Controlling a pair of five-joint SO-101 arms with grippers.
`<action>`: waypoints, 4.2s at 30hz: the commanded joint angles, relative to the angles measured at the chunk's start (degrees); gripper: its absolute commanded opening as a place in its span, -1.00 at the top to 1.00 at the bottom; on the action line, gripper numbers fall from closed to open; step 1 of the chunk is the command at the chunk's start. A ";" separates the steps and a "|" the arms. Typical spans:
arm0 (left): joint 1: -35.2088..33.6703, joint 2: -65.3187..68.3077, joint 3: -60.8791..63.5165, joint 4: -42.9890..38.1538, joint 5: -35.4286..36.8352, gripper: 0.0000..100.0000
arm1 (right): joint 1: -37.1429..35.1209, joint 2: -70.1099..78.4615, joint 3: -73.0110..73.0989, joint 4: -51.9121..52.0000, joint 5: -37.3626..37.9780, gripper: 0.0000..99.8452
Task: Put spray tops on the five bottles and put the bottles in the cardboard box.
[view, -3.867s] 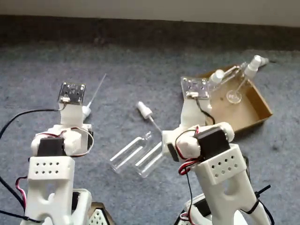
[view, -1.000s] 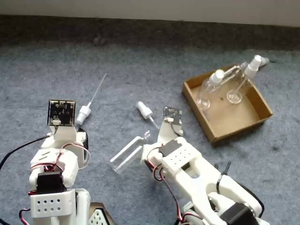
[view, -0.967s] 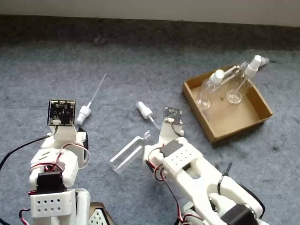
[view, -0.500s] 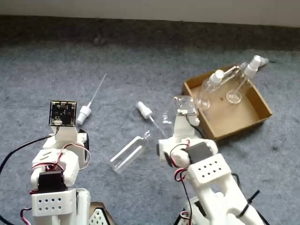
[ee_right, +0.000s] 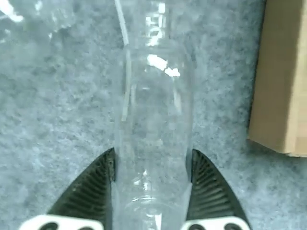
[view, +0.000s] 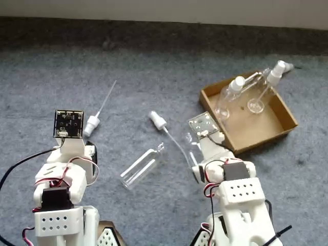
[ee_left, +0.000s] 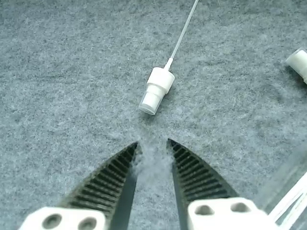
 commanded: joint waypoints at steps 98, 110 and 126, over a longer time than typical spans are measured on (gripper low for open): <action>3.38 -0.04 -0.04 -2.37 -3.96 0.89 | -10.68 10.51 -5.58 -20.18 -9.76 0.85; 3.47 -0.04 1.36 -2.55 -4.04 0.89 | -10.15 -9.45 4.09 -20.44 -15.30 0.85; 3.12 0.13 -16.84 11.69 -21.10 0.89 | -10.42 -15.25 6.29 -20.35 -17.76 0.85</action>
